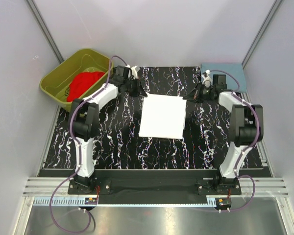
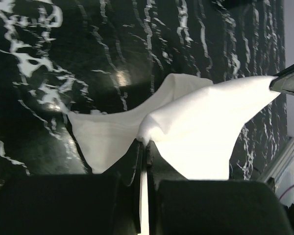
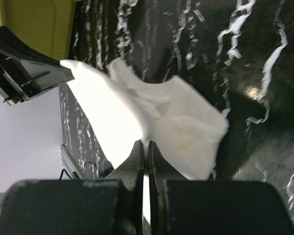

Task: Fold and stack the t-shirts
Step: Fold the tshirt

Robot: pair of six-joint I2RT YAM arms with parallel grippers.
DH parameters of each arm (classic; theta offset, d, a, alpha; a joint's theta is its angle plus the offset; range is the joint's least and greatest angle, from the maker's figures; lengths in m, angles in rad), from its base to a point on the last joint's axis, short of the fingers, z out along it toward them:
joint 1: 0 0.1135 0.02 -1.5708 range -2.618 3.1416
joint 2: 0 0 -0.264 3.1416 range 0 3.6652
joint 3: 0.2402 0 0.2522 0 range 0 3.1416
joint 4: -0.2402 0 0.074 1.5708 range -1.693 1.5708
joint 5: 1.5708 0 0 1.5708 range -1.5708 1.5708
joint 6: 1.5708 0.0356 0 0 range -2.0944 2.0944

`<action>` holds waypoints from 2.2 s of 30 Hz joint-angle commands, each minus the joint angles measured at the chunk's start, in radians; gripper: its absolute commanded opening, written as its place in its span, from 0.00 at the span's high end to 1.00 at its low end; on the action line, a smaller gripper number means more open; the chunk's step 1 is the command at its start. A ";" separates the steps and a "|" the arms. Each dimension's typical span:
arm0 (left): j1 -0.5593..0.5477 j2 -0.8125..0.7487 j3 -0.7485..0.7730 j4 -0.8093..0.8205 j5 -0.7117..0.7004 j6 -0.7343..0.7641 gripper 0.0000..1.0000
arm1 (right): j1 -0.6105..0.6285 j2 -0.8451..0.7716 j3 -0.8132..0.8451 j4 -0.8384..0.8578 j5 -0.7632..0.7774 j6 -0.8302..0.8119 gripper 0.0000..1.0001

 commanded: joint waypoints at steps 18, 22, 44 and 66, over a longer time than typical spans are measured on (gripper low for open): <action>0.096 0.222 0.282 -0.005 -0.063 -0.056 0.62 | 0.006 0.242 0.319 -0.086 0.062 0.016 0.33; 0.096 0.243 0.315 -0.053 -0.042 -0.018 0.49 | 0.007 0.235 0.272 -0.072 0.073 -0.012 0.32; 0.093 0.375 0.361 -0.093 0.032 0.018 1.00 | 0.093 -0.145 -0.080 -0.334 0.298 -0.034 0.55; 0.102 0.413 0.318 -0.018 -0.049 -0.068 1.00 | 0.251 0.050 -0.315 0.101 -0.007 0.020 0.75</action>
